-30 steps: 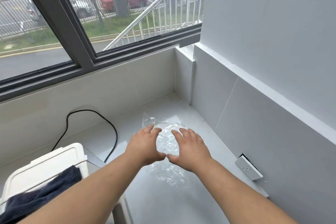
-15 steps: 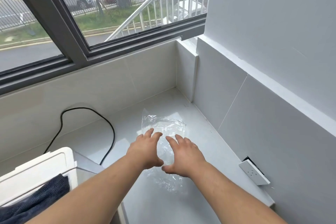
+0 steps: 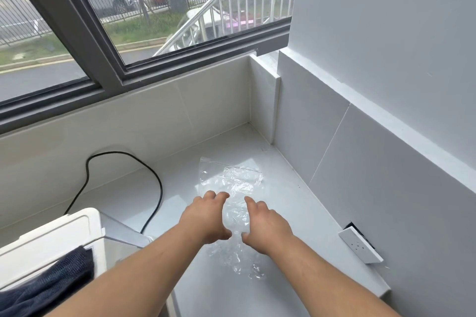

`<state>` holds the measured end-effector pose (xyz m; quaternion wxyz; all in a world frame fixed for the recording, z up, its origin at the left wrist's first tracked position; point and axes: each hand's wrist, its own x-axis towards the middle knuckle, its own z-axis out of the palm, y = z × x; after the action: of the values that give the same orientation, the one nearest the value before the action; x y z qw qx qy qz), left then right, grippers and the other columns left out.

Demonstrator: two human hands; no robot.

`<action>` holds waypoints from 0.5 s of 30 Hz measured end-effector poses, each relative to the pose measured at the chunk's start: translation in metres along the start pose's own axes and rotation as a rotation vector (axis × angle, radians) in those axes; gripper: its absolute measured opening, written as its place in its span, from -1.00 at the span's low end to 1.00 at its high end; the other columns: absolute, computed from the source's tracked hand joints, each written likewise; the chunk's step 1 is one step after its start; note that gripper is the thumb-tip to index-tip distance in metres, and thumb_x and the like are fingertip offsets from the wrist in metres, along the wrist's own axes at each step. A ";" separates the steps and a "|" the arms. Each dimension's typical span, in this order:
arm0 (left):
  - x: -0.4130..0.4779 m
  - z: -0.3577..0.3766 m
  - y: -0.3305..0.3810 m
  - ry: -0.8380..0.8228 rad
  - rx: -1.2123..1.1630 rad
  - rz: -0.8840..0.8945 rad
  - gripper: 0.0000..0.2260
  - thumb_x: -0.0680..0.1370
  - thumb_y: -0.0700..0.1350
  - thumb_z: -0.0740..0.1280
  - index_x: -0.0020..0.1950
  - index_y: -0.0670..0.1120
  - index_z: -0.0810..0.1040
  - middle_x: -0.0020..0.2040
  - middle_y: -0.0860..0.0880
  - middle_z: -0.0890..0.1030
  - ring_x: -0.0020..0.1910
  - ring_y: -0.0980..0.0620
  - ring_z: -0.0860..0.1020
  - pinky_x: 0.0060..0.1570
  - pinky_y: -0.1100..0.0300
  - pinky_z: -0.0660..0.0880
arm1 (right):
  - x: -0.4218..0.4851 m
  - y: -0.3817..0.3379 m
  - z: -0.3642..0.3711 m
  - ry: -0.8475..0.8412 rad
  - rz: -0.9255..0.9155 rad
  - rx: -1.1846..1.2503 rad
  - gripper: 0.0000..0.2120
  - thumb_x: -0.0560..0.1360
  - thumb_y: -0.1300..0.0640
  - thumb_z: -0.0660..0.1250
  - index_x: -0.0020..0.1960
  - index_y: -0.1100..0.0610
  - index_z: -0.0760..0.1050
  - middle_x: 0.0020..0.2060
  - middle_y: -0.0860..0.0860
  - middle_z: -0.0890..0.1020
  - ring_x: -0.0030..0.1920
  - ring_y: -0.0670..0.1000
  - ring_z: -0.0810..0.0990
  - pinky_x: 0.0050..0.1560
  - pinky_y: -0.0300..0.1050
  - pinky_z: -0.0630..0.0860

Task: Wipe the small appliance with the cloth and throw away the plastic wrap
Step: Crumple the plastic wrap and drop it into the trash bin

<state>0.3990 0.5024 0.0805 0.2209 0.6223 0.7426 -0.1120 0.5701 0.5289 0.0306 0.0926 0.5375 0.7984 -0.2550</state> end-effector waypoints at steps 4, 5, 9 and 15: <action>-0.006 -0.006 0.006 0.040 -0.021 0.014 -0.05 0.34 0.29 0.55 0.61 0.18 0.15 0.45 0.05 0.36 0.34 -0.08 0.41 0.03 0.07 0.51 | -0.006 -0.001 -0.012 0.058 -0.001 0.066 -0.46 0.60 0.01 0.27 0.54 -0.01 0.24 0.31 0.08 0.47 0.16 0.19 0.58 0.01 0.03 0.54; -0.008 -0.008 0.008 0.050 -0.024 0.017 -0.03 0.33 0.32 0.56 0.62 0.17 0.14 0.45 0.05 0.35 0.34 -0.07 0.42 0.05 0.06 0.53 | -0.008 -0.001 -0.017 0.078 -0.002 0.097 -0.53 0.61 0.05 0.24 0.51 -0.01 0.30 0.31 0.07 0.48 0.16 0.19 0.59 0.02 0.03 0.55; -0.018 -0.015 0.012 0.113 -0.051 0.000 0.06 0.25 0.38 0.57 0.62 0.13 0.15 0.41 0.04 0.30 0.33 -0.06 0.43 0.13 -0.01 0.57 | -0.020 -0.009 -0.037 0.174 -0.008 0.286 -0.67 0.60 0.11 0.19 0.34 -0.06 0.46 0.27 0.02 0.50 0.09 0.17 0.59 0.00 0.00 0.54; -0.030 -0.029 0.016 0.232 -0.072 -0.023 0.11 0.16 0.48 0.55 0.58 0.15 0.17 0.59 0.02 0.04 0.44 -0.09 0.35 0.22 -0.09 0.54 | -0.033 -0.023 -0.069 0.202 -0.090 0.539 -0.69 0.52 0.24 0.15 0.11 -0.04 0.55 0.14 -0.02 0.57 0.05 0.08 0.59 0.08 0.02 0.57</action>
<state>0.4125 0.4924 0.1215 0.1545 0.6143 0.7736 -0.0151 0.5713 0.5303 0.1107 -0.1448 0.5295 0.7300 -0.4071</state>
